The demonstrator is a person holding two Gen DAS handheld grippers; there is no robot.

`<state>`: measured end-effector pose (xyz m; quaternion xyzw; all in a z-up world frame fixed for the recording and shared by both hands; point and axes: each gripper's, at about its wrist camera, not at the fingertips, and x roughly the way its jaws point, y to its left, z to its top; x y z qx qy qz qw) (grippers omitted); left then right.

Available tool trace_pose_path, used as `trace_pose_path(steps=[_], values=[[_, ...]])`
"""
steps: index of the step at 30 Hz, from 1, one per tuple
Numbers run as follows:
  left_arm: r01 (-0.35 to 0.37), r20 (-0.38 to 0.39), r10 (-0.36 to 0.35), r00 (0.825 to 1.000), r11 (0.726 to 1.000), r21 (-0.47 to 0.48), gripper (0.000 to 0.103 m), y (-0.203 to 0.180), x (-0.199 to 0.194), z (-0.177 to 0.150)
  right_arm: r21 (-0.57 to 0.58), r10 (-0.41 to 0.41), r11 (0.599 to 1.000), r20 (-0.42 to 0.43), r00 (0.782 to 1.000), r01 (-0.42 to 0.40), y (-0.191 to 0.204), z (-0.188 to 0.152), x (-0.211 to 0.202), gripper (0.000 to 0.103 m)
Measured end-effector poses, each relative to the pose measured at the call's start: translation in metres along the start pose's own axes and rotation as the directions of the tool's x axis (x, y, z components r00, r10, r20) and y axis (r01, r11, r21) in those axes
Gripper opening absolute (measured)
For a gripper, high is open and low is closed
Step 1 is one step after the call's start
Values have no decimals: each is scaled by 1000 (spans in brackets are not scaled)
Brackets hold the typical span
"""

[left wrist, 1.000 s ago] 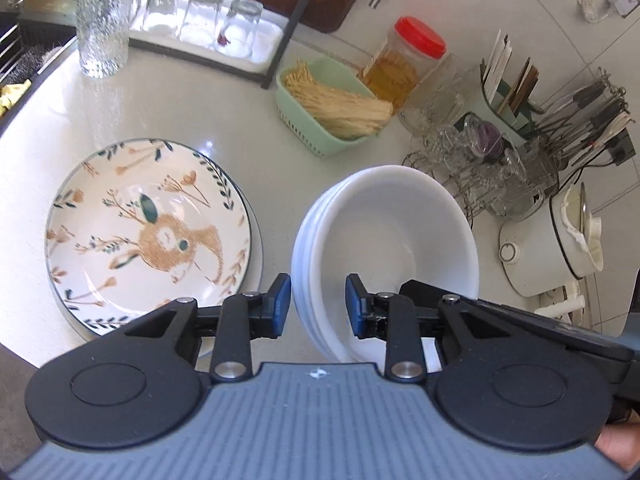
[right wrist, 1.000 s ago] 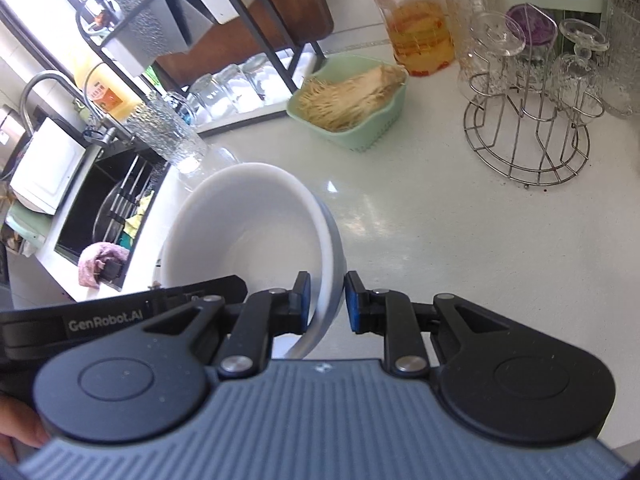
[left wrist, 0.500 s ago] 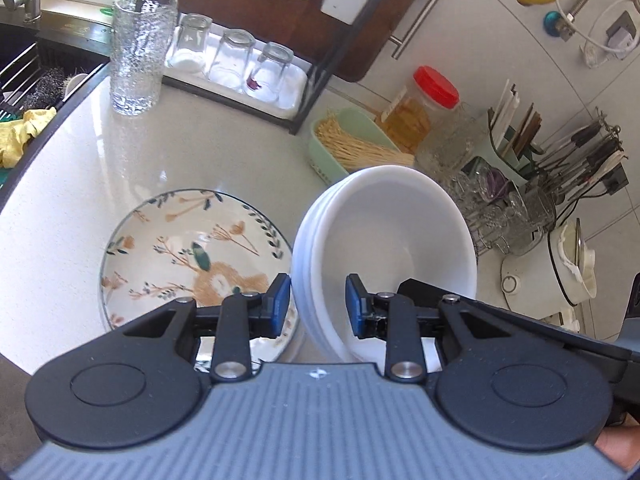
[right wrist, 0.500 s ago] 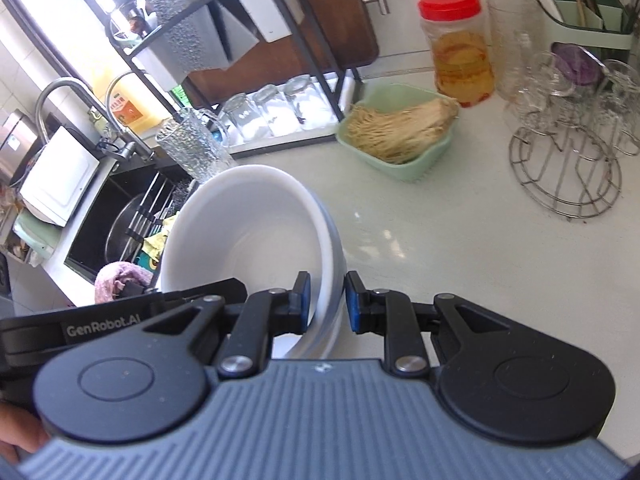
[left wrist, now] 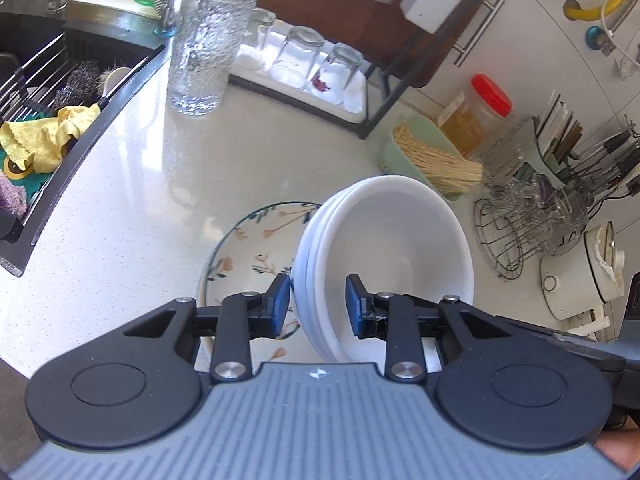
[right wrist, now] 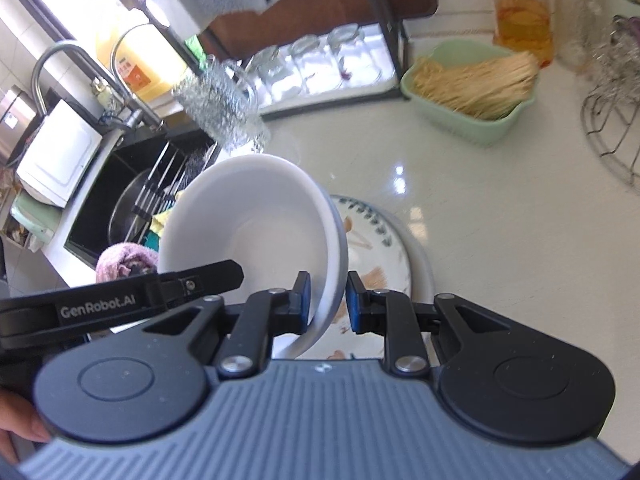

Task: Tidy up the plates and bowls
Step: 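Lower the bowl stack onto the bird-pattern plate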

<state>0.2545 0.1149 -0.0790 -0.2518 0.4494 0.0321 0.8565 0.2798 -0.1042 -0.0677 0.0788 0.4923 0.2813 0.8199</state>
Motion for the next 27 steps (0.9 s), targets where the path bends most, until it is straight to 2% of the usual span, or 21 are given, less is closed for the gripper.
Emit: trace_pose_path(steps=[14, 21, 23, 25, 27], values=[[16, -42, -17, 999, 999, -28, 34, 23, 37, -1, 33, -39, 999, -51, 998, 40, -6, -6, 35, 23], [23, -43, -24, 999, 999, -30, 35, 25, 43, 1, 60, -93, 994, -53, 994, 96, -10, -1, 38, 24], [21, -42, -22, 999, 999, -26, 39, 24, 40, 3, 52, -130, 990, -35, 991, 131, -9, 1, 34, 25], [9, -36, -9, 999, 1000, -20, 48, 22, 35, 5, 56, -137, 989, -25, 990, 138, -9, 4, 29, 27], [6, -32, -6, 999, 1000, -5, 48, 19, 28, 8, 64, -137, 989, -13, 991, 137, -9, 7, 21, 35]])
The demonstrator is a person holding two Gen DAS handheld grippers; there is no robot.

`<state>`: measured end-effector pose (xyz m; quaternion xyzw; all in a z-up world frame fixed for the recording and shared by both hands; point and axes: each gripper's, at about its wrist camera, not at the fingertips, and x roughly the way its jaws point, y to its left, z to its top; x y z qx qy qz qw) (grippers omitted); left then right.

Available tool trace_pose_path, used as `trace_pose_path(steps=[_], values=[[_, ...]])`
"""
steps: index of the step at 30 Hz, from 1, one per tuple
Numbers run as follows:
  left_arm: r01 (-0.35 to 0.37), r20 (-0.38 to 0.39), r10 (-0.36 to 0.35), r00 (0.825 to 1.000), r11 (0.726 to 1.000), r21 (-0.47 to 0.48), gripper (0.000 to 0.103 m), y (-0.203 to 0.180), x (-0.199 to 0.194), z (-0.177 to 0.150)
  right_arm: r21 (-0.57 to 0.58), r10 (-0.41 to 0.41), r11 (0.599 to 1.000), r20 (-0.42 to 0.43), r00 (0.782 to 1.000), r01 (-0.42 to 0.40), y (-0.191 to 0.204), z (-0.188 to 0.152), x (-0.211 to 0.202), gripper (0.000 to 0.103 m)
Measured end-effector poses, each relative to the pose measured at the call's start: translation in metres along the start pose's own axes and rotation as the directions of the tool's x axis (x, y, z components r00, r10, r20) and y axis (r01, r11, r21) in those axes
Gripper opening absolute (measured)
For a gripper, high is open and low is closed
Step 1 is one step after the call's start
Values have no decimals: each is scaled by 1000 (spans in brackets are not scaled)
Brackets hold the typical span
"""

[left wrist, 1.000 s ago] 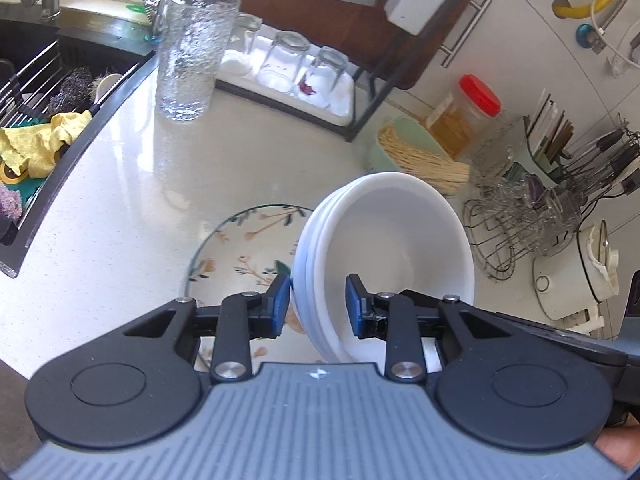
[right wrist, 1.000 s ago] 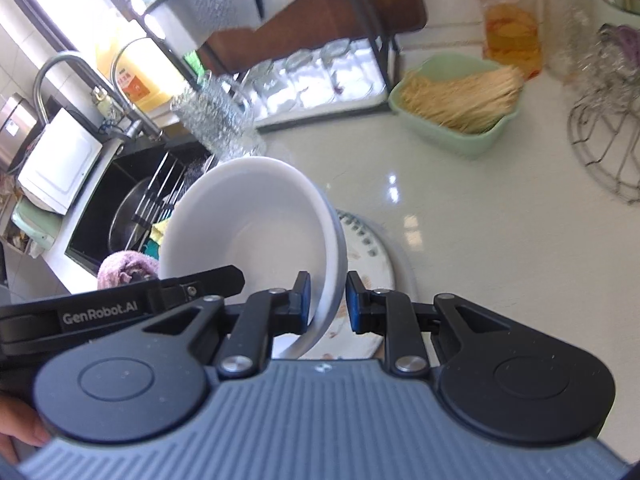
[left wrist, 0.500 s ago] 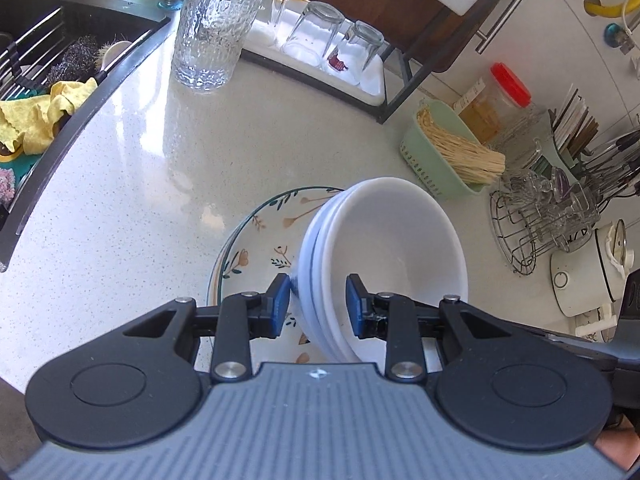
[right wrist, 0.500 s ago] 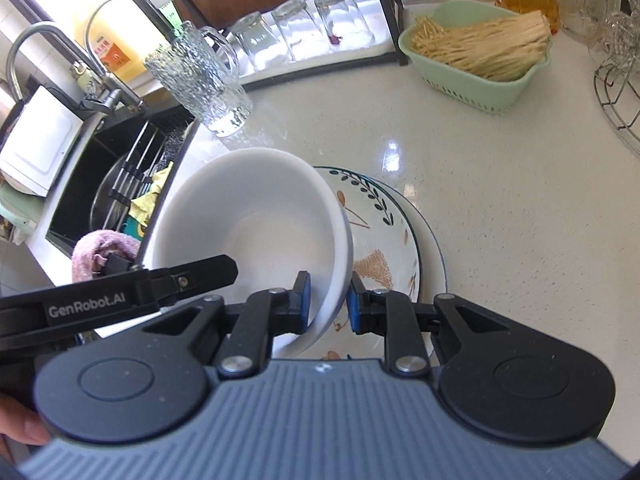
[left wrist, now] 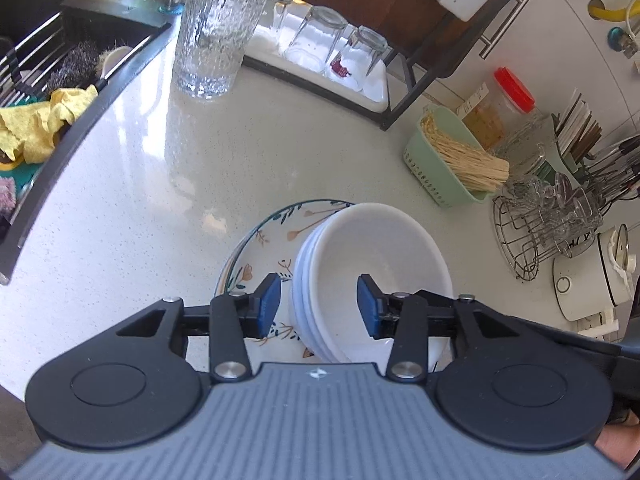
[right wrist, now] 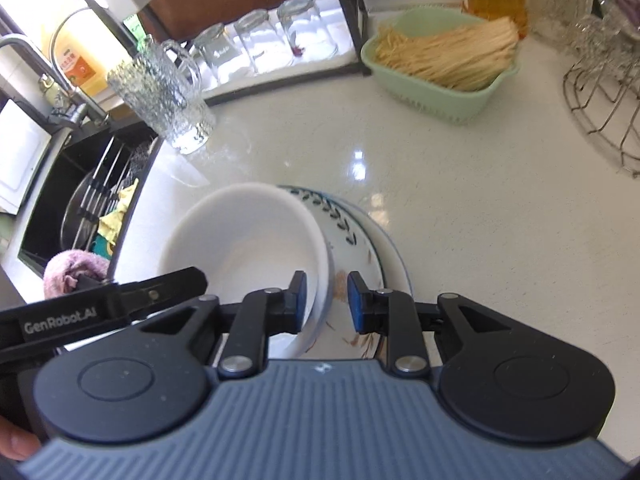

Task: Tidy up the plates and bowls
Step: 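Lower the bowl stack onto the bird-pattern plate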

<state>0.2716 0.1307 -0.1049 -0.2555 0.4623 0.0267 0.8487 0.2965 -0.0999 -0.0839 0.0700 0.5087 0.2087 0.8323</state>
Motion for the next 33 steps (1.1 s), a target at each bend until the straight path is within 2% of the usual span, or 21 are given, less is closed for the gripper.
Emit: trace_pose_path(steps=[1, 8, 16, 25, 33], values=[[-2, 3, 2, 1000, 1000, 10, 48, -2, -5, 2, 6, 0, 1000, 12, 1000, 0, 0, 2, -5, 38], [-15, 45, 11, 999, 996, 88, 48, -24, -42, 8, 2, 3, 1000, 90, 996, -3, 3, 5, -48, 38], [-29, 103, 15, 995, 990, 137, 48, -43, -91, -1, 0, 23, 1000, 200, 980, -23, 5, -7, -101, 38], [-53, 222, 5, 975, 975, 214, 48, -72, -148, -17, -66, 49, 997, 338, 940, -29, 9, -20, -163, 38], [-85, 284, 19, 959, 971, 222, 48, -84, -182, -44, -99, 66, 995, 415, 908, -27, 5, -40, -199, 38]])
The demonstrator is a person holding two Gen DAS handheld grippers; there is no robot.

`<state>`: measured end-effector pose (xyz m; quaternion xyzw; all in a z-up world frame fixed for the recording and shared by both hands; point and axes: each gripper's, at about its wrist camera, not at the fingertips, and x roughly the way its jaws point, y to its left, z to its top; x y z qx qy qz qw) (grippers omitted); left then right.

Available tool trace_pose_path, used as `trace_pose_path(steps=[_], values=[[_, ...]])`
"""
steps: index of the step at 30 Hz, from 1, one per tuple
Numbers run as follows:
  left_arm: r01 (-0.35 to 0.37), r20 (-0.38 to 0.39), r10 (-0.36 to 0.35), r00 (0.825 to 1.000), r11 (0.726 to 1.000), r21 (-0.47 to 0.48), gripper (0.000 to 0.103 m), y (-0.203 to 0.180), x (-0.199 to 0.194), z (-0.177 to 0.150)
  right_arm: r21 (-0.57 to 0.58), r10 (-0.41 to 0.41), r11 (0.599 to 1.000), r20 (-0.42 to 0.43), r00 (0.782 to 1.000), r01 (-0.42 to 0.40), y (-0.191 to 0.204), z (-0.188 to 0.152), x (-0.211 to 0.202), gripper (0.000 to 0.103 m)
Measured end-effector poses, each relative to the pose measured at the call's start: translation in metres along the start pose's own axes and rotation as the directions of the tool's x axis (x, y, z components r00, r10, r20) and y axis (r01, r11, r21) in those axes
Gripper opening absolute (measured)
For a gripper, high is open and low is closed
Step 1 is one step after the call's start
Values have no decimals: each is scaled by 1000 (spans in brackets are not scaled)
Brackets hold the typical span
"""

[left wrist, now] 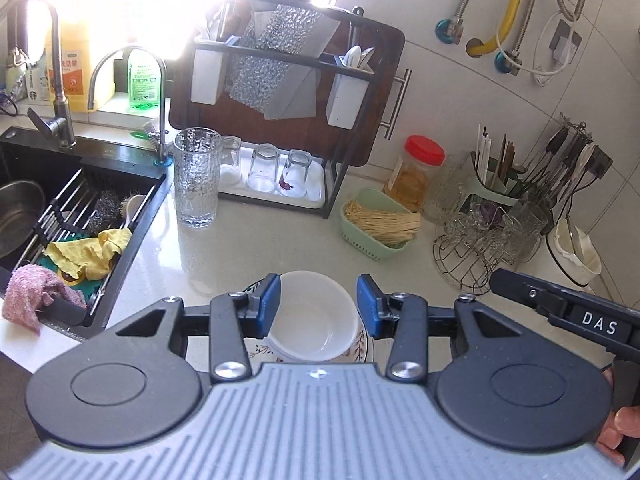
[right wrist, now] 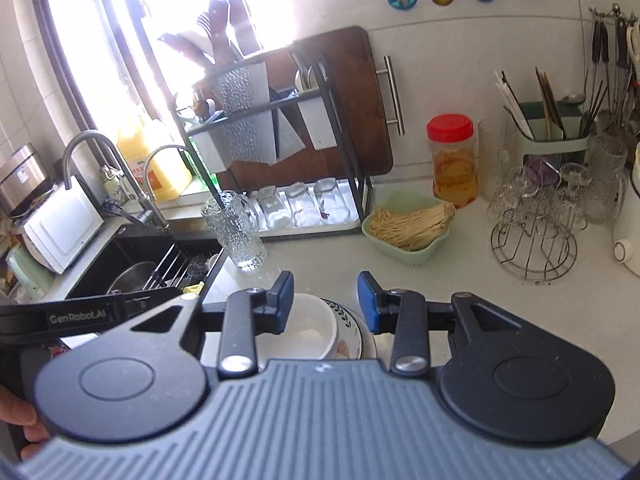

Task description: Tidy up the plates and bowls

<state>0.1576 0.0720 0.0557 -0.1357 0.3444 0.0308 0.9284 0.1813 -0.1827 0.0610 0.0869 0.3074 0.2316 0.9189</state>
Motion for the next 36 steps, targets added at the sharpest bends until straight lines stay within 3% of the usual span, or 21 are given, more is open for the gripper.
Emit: trace_pose_path(steps=[7, 19, 21, 23, 25, 28, 34, 36], values=[[-36, 24, 36, 999, 999, 3, 48, -5, -27, -23, -25, 18, 1000, 24, 1000, -18, 1, -20, -23, 38], [-64, -26, 64, 998, 998, 16, 53, -28, -62, -72, -45, 37, 998, 10, 999, -36, -3, -57, -62, 38], [-67, -27, 68, 997, 997, 24, 55, -33, -69, -80, -54, 31, 998, 17, 999, -30, -2, -64, -69, 45], [-74, -29, 75, 997, 997, 23, 60, -36, -76, -88, -61, 31, 998, 23, 999, -29, -3, -70, -74, 75], [-82, -23, 82, 996, 997, 15, 70, -39, -82, -96, -85, 36, 996, 27, 999, -34, -3, -78, -80, 84], [-93, -29, 93, 995, 996, 8, 78, -41, -88, -107, -105, -5, 994, 20, 1000, 7, -4, -90, -85, 85], [-108, -25, 108, 994, 994, -2, 95, -40, -97, -122, -69, 5, 998, 5, 1000, -5, -11, -102, -93, 85], [-119, -35, 119, 992, 993, 4, 95, -41, -91, -128, -75, -9, 997, 7, 1000, 10, -12, -106, -94, 85]])
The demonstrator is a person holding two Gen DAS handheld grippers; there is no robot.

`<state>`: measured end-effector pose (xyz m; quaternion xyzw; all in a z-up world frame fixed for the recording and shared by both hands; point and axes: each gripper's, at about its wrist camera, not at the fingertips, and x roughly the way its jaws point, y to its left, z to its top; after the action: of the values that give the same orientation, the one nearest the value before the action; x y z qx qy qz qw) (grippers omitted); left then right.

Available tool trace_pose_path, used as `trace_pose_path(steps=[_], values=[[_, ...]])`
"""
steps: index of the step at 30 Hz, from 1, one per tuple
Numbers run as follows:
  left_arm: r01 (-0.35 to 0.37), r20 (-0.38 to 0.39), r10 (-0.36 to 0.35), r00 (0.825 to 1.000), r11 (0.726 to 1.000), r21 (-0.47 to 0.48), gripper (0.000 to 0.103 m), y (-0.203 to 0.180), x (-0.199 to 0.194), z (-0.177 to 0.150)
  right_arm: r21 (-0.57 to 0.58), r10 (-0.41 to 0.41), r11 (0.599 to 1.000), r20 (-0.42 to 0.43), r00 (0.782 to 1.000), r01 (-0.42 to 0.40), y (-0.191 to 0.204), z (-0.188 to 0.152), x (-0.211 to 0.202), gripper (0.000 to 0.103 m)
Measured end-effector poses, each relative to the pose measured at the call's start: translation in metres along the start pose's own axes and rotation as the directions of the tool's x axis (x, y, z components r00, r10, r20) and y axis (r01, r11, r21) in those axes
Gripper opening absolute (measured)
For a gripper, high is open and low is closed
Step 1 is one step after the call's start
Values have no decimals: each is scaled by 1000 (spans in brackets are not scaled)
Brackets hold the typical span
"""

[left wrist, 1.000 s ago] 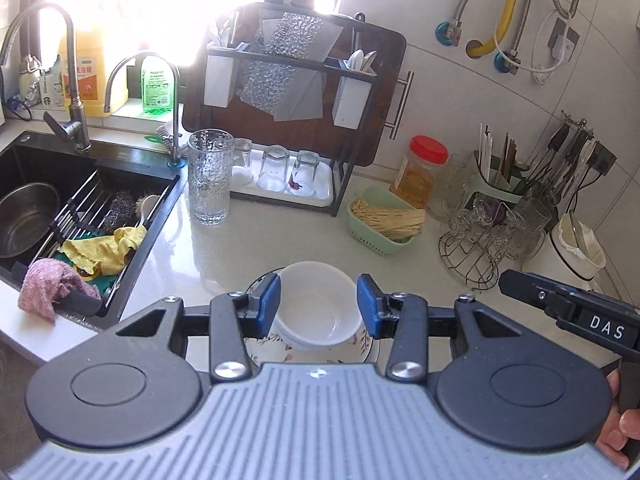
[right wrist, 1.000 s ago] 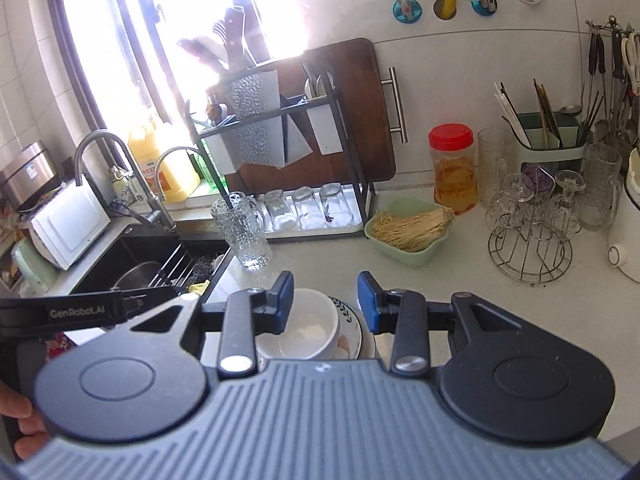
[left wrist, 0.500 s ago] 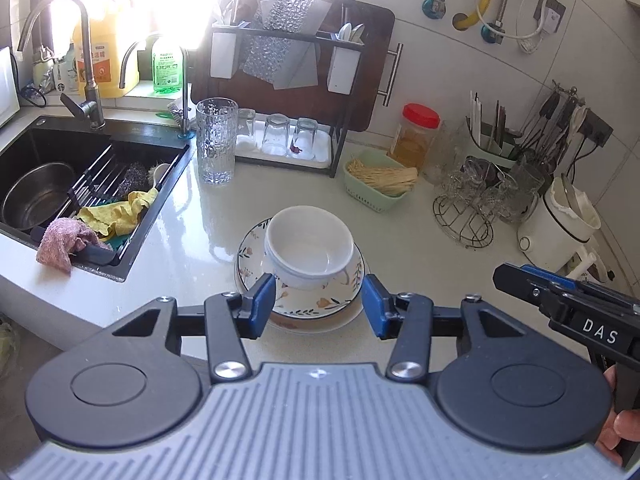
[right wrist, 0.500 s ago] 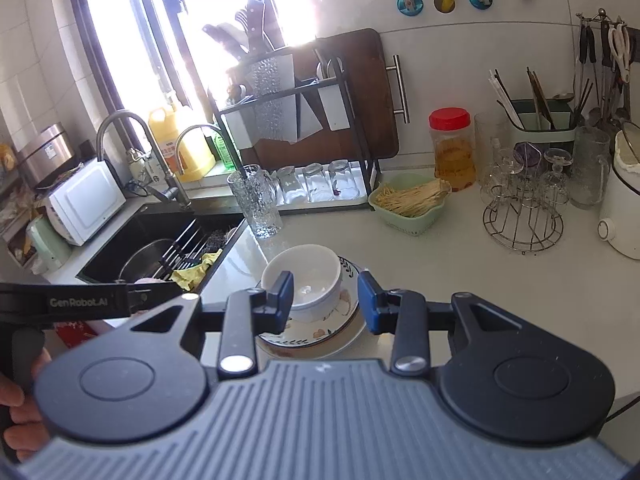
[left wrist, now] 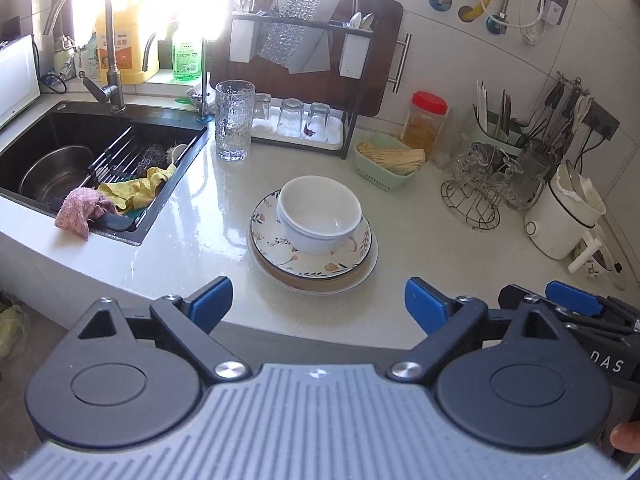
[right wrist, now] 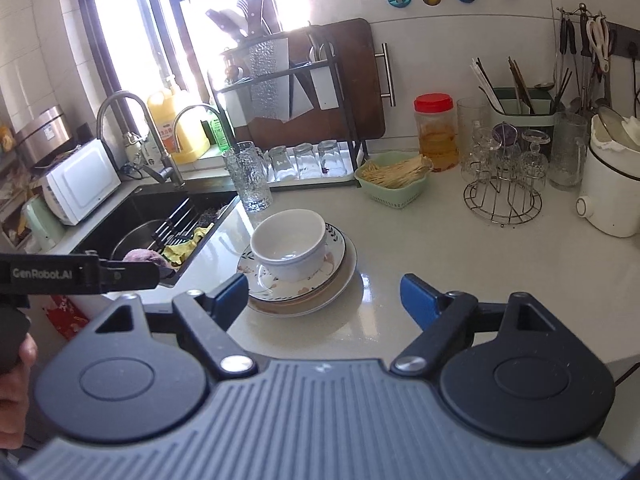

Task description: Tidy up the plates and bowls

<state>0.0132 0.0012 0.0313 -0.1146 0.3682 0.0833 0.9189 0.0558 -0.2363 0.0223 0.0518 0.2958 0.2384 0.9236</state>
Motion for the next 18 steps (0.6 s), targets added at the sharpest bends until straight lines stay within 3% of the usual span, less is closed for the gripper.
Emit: trace_pose_path(steps=[3, 7, 18], values=[[11, -28, -11, 1000, 1000, 10, 95, -1, 11, -5, 2, -20, 1000, 2, 1000, 20, -3, -5, 1, 86], [29, -26, -28, 999, 999, 38, 96, 0, 20, -5, 42, -46, 998, 27, 999, 45, -3, -11, 0, 103], [25, -2, -26, 1000, 988, 151, 98, 21, 27, 7, 86, -110, 991, 72, 991, 103, 20, -15, 7, 103]])
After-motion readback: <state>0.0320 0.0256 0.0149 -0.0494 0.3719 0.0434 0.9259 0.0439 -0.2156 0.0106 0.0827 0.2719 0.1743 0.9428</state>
